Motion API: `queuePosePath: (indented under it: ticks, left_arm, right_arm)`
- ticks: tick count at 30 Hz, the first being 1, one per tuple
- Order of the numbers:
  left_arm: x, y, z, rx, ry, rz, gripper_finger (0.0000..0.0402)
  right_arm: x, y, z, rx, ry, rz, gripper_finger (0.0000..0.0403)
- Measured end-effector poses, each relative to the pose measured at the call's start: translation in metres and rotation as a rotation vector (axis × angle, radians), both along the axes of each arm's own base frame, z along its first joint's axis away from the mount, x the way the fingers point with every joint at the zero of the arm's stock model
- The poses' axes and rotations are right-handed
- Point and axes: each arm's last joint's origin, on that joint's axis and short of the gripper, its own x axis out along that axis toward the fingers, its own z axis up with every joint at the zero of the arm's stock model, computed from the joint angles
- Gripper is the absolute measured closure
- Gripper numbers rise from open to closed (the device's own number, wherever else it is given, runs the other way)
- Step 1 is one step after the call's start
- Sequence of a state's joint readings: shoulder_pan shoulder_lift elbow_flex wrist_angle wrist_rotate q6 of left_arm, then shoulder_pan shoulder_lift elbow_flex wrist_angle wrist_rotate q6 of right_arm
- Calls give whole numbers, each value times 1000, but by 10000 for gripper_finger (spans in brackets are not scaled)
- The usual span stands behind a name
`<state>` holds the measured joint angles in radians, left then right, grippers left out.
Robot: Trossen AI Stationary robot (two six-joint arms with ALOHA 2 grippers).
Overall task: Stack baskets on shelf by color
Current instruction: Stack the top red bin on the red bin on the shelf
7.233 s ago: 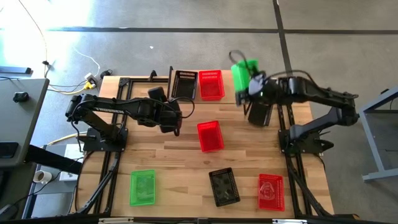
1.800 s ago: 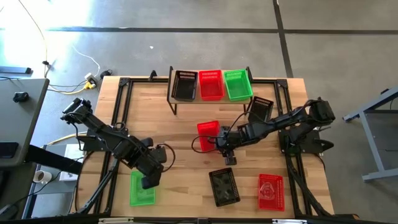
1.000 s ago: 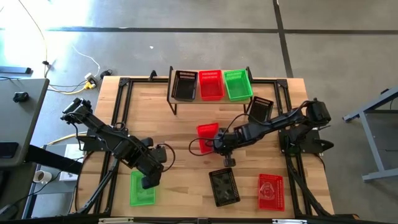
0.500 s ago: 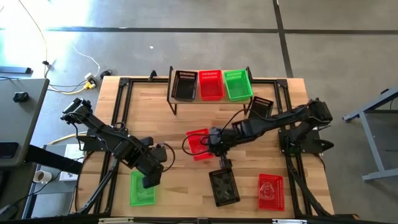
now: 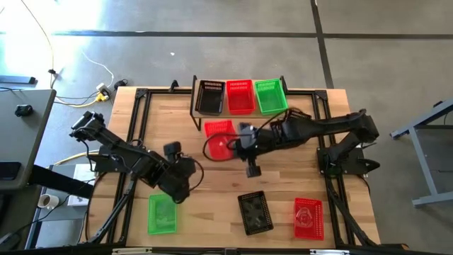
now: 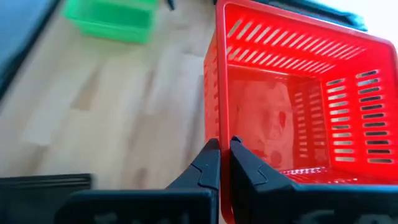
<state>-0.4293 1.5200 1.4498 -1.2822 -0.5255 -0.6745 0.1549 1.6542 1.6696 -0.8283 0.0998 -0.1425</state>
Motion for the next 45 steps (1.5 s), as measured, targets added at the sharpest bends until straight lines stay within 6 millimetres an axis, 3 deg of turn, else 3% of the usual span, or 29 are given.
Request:
queuePosePath:
  ticks: [13, 21, 28, 34, 39, 45]
  left_arm:
    - [15, 52, 1, 181, 86, 0, 206]
    - [19, 78, 2, 206, 131, 17, 206]
    - [21, 95, 2, 208, 124, 68, 206]
    - [21, 103, 2, 193, 130, 91, 206]
    - [21, 108, 2, 179, 117, 135, 206]
    - [21, 115, 2, 168, 105, 183, 206]
  right_arm:
    - [-8, -48, 42, -274, -55, -182, 403]
    - [-29, -73, 60, -377, -70, -302, 403]
    - [-44, -92, 68, -446, -40, -301, 403]
    - [-53, -116, 66, -407, -9, -236, 403]
    - [-58, -137, 45, -377, 48, -234, 403]
    - [-52, -141, 27, -350, 50, -195, 403]
